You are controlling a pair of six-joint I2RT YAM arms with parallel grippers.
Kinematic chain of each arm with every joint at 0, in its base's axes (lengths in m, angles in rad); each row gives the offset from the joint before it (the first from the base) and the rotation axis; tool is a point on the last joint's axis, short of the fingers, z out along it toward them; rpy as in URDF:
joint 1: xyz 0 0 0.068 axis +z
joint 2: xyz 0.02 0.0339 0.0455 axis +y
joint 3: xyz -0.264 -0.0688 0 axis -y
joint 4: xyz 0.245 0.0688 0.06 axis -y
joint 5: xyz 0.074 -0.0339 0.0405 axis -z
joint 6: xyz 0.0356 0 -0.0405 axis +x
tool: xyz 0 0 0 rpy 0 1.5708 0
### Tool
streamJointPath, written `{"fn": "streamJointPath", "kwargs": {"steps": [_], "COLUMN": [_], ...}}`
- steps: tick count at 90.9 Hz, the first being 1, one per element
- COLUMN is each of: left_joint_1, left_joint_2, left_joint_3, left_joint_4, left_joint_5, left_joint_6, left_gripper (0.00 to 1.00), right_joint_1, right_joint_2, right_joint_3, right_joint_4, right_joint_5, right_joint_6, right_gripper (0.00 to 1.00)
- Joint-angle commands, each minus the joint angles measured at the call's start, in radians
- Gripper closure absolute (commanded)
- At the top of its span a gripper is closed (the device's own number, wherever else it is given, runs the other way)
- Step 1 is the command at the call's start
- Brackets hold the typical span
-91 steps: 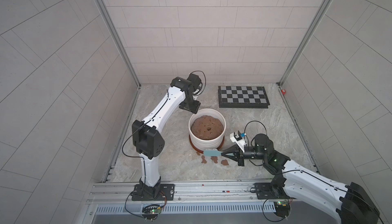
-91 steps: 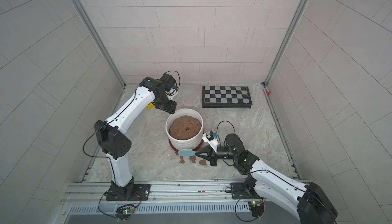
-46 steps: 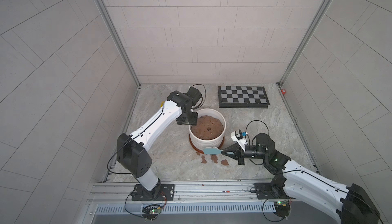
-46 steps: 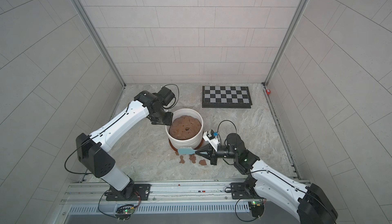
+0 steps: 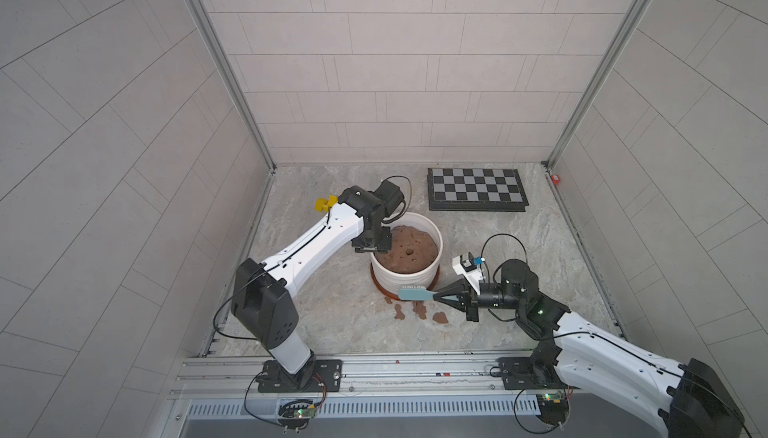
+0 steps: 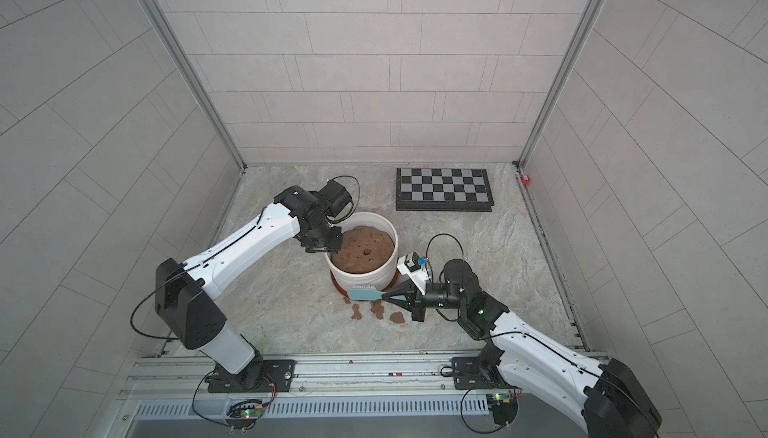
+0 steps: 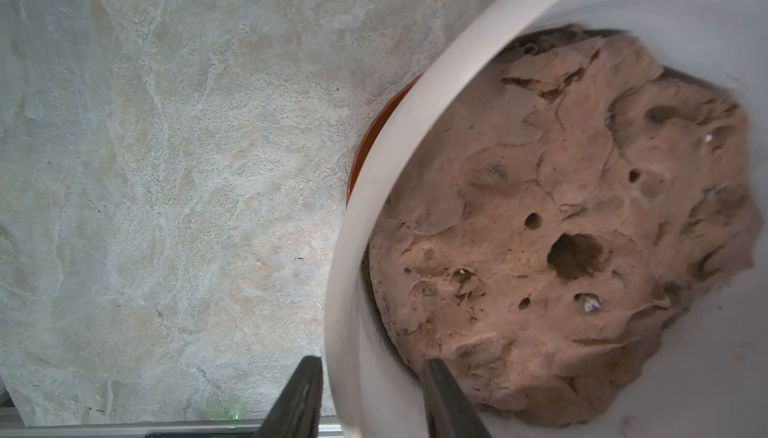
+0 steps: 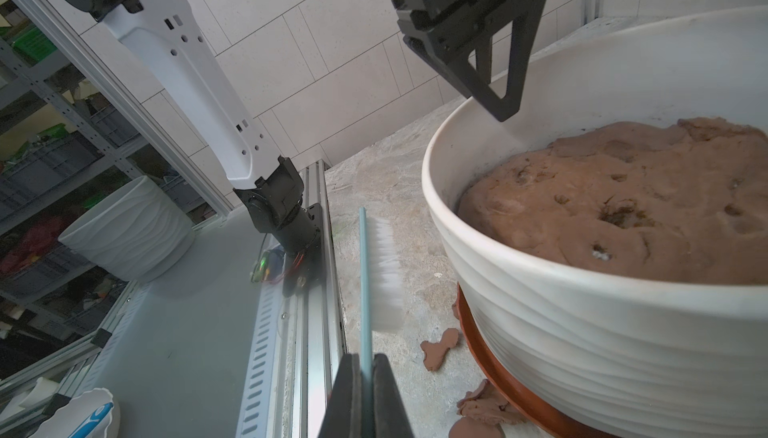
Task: Scrub the dried mud off the ceramic pot
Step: Rotate the pot at the center of the board.
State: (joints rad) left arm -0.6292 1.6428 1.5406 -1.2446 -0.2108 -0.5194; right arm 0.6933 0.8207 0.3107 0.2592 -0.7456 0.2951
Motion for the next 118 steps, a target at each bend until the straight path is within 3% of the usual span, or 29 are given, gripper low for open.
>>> {"fn": "streamJointPath", "kwargs": {"steps": [1,38,58,83,105,118], "left_joint_1": [-0.005,-0.010,-0.008,0.026,0.065,0.095], "left_joint_2": [-0.015,-0.011,0.027,0.164,0.212,0.256], "left_joint_3": [-0.020,-0.052,-0.003,0.145,0.202,0.234], "left_joint_4": [0.000,0.013,-0.011,-0.025,0.015,0.001], "left_joint_5": [-0.011,0.001,-0.046,-0.089,0.046,0.078], "left_joint_6": [-0.027,-0.025,0.019,0.344,0.689,0.826], "left_gripper": [0.65,0.93,0.97,1.00,1.00,0.99], "right_joint_1": [-0.005,-0.011,-0.012,-0.018,-0.024,-0.026], "right_joint_2": [-0.014,-0.013,-0.043,-0.055,-0.065,-0.056], "right_joint_3": [0.027,0.021,0.021,0.015,0.017,0.015], "right_joint_4": [-0.006,-0.002,-0.016,-0.027,-0.045,-0.038], "right_joint_5": [-0.001,0.001,0.006,0.002,-0.005,-0.004], "right_joint_6": [-0.013,-0.009,0.000,-0.004,-0.008,-0.008], "right_gripper": [1.00,1.00,1.00,1.00,1.00,1.00]}}
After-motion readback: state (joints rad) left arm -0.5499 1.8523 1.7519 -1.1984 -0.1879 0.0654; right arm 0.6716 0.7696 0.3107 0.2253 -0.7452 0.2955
